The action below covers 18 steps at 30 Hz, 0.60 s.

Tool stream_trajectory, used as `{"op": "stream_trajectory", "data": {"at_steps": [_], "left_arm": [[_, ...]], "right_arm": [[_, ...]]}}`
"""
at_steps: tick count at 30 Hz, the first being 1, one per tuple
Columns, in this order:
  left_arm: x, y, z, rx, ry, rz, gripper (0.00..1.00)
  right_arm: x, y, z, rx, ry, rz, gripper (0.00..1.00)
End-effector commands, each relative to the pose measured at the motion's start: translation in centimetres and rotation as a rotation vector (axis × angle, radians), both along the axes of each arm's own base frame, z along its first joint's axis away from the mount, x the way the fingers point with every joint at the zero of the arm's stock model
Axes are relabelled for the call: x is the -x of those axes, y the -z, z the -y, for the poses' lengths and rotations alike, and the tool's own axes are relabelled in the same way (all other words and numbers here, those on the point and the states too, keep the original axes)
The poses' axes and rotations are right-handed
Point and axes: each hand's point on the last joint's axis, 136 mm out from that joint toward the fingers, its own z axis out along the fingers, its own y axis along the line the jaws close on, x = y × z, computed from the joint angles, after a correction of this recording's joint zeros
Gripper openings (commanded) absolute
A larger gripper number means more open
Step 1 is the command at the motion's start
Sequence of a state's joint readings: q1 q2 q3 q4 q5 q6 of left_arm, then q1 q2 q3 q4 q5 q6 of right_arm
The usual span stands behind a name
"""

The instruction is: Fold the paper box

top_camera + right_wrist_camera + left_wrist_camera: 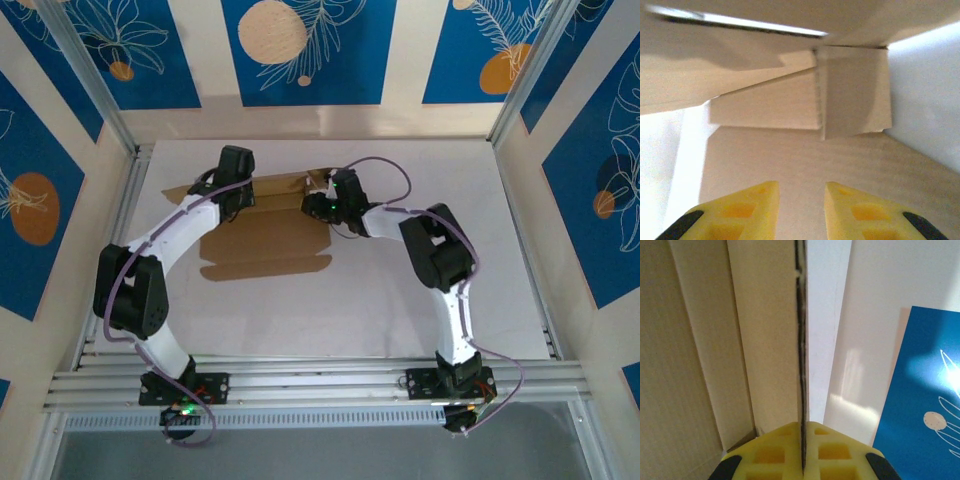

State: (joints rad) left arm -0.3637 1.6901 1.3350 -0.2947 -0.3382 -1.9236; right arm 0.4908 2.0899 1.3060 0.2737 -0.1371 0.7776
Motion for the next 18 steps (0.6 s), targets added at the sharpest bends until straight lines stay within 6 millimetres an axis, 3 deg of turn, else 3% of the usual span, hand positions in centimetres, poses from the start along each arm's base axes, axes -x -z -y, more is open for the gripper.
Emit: {"op": "stream_trajectory", "data": {"at_steps": [1,5,8,13,15,18], "left_arm": [[1.3,1.0,-0.4,-0.028,0.042,-0.09,0.0],[1.6,1.8,-0.4,-0.051,0.062,-0.121,0.0],[1.5,2.1,-0.5,-0.087,0.08,-0.134,0.0],[1.2,2.9,-0.3,-0.123,0.118,-0.158,0.0],[1.3,3.1,-0.4,-0.148,0.125,-0.166,0.0],[1.0,3.4,-0.3,-0.181,0.135,-0.163,0.0]], "right_arm": [[1.8,-4.5,2.1,-0.028,-0.07,0.062,0.33],[4.3,-5.9,5.2,0.074,-0.075,0.083,0.36],[4.9,-7.8,8.1,0.225,-0.022,0.199,0.41],[2.5,-11.4,12.0,0.502,0.065,0.42,0.54],[1.1,-11.4,12.8,0.62,0.047,0.468,0.59],[-1.1,-10.8,12.5,0.766,-0.05,0.51,0.65]]}}
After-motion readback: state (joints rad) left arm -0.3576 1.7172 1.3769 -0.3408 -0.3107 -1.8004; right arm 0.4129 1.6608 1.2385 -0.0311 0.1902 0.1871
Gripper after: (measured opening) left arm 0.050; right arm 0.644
